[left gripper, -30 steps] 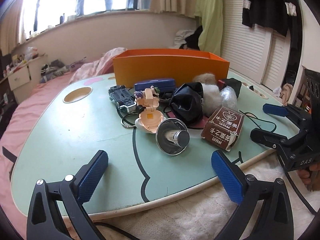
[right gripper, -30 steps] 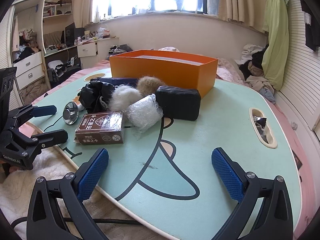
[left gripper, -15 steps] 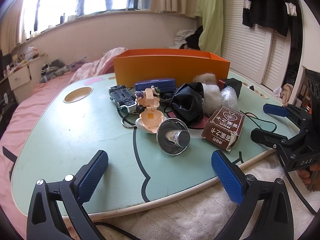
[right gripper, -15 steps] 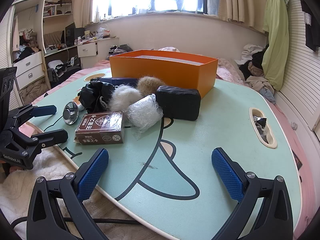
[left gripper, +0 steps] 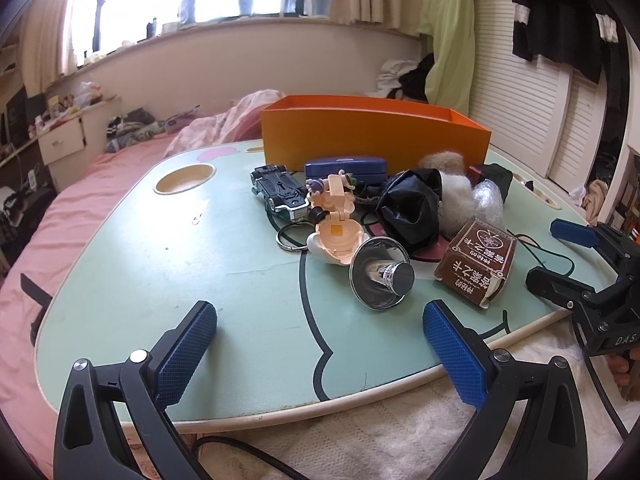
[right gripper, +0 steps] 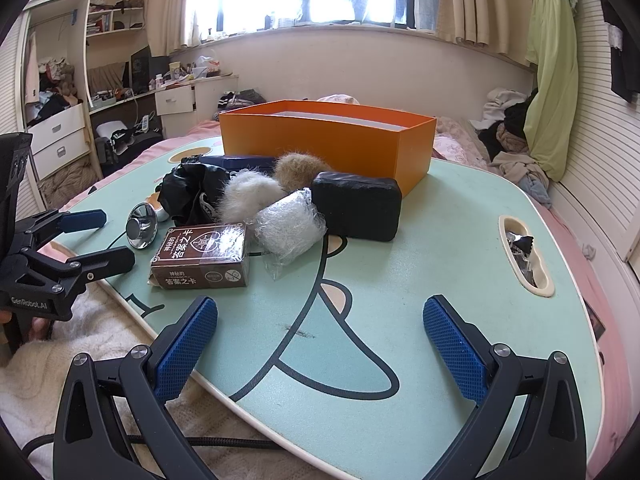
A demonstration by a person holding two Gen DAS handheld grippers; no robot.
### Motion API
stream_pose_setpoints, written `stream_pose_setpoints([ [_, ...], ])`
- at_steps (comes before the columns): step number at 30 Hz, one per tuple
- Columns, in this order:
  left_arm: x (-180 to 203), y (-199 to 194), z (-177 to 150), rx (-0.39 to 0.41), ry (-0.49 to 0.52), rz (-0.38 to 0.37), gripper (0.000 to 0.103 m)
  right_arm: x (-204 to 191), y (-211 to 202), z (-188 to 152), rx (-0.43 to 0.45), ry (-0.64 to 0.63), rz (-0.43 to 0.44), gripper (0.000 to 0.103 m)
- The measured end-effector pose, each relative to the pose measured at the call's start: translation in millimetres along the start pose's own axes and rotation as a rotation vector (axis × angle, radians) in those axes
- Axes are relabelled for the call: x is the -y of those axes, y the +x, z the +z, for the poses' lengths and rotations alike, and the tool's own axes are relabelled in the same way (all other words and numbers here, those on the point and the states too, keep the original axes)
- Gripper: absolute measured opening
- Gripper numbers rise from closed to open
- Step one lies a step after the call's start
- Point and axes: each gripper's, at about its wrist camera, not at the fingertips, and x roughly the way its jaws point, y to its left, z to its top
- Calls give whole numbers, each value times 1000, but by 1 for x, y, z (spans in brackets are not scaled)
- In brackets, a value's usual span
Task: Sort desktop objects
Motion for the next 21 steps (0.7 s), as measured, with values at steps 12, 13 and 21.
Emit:
stream_pose_setpoints([
  [12, 0, -2, -1, 4, 12, -11, 103, 0, 0, 0, 0, 1, 0, 102],
  [13, 1, -2, -1, 5, 15, -12, 103, 0, 0, 0, 0, 1, 0, 102],
  [21, 2, -2, 0, 3, 11, -15, 103, 0, -1, 0, 0, 0, 0, 102],
])
